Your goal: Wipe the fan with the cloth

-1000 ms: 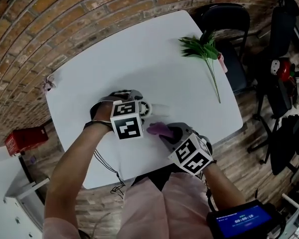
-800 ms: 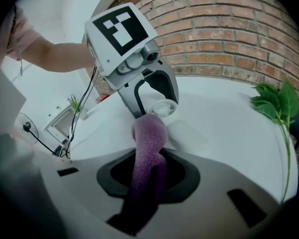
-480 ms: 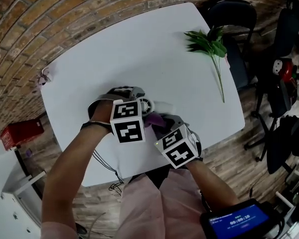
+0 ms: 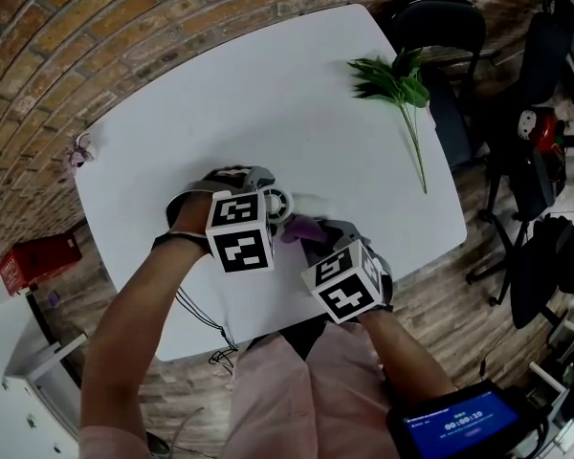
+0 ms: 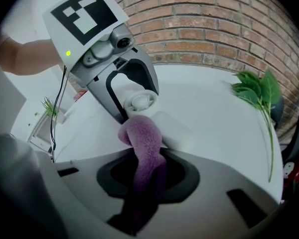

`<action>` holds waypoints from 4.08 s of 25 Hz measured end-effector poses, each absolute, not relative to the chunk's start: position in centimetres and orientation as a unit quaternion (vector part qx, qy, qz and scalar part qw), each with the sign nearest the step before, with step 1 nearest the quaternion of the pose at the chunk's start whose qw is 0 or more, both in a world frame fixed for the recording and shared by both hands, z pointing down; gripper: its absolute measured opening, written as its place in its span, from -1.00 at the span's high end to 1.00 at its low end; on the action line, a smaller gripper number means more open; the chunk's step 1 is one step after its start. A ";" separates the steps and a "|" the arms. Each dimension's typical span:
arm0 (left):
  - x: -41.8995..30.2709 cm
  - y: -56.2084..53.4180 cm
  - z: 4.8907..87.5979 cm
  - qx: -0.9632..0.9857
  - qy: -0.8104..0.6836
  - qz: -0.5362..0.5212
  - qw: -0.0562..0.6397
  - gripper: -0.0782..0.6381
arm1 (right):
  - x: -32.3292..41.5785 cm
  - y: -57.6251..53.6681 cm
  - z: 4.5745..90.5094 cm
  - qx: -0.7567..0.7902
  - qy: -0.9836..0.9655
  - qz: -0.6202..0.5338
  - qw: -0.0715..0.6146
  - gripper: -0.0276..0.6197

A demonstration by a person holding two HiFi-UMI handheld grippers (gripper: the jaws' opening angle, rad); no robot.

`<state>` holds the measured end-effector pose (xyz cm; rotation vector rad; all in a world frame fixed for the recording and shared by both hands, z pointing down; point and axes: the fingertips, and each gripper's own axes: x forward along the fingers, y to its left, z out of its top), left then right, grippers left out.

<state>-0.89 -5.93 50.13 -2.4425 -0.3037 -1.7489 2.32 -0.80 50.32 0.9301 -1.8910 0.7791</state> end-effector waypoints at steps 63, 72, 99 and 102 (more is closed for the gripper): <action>-0.1 -5.3 51.3 -0.757 -0.152 -0.621 0.134 -0.25 | 8.5 -1.8 49.8 0.034 -0.838 0.088 0.537 0.68; -0.3 -5.4 51.5 -0.752 -0.148 -0.628 0.133 -0.25 | 9.5 0.9 49.8 0.096 -0.834 0.144 0.525 0.68; -7.4 -5.2 25.7 -0.879 0.433 -0.198 0.030 0.74 | 2.5 0.5 32.7 0.423 -0.872 0.169 0.179 0.64; -8.9 -3.6 20.1 -0.849 0.519 -0.093 0.045 0.75 | 1.4 -1.4 26.3 0.456 -0.875 0.106 0.124 0.63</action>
